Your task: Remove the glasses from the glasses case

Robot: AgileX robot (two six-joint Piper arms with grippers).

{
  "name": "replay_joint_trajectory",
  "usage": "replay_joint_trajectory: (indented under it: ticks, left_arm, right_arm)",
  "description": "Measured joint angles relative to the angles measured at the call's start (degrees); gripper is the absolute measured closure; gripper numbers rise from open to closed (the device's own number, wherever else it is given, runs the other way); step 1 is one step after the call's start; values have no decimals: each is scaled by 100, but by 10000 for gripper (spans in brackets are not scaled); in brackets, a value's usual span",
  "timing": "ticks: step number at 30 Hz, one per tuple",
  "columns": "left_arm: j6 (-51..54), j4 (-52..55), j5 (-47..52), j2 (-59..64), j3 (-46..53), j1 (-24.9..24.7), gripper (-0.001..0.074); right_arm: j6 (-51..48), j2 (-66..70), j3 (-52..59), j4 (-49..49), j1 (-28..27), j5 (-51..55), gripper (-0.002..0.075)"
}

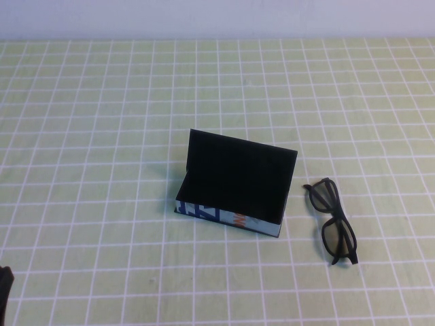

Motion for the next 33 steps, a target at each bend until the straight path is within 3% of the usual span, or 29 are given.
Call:
replay_joint_trajectory:
  ticks: [14, 21, 27, 33]
  left_arm:
    - [0, 0, 0, 0, 0, 0, 739]
    - [0, -13, 0, 0, 0, 0, 739]
    - [0, -13, 0, 0, 0, 0, 739]
    - [0, -13, 0, 0, 0, 0, 739]
  right_arm:
    - [0, -202, 13, 0, -64, 0, 742]
    - [-9, -719, 109, -110, -1058, -108, 742]
    - [-9, -1258, 946, -390, -1899, -328, 742]
    - [-9, -2127, 2113, -426, -2153, -665, 743]
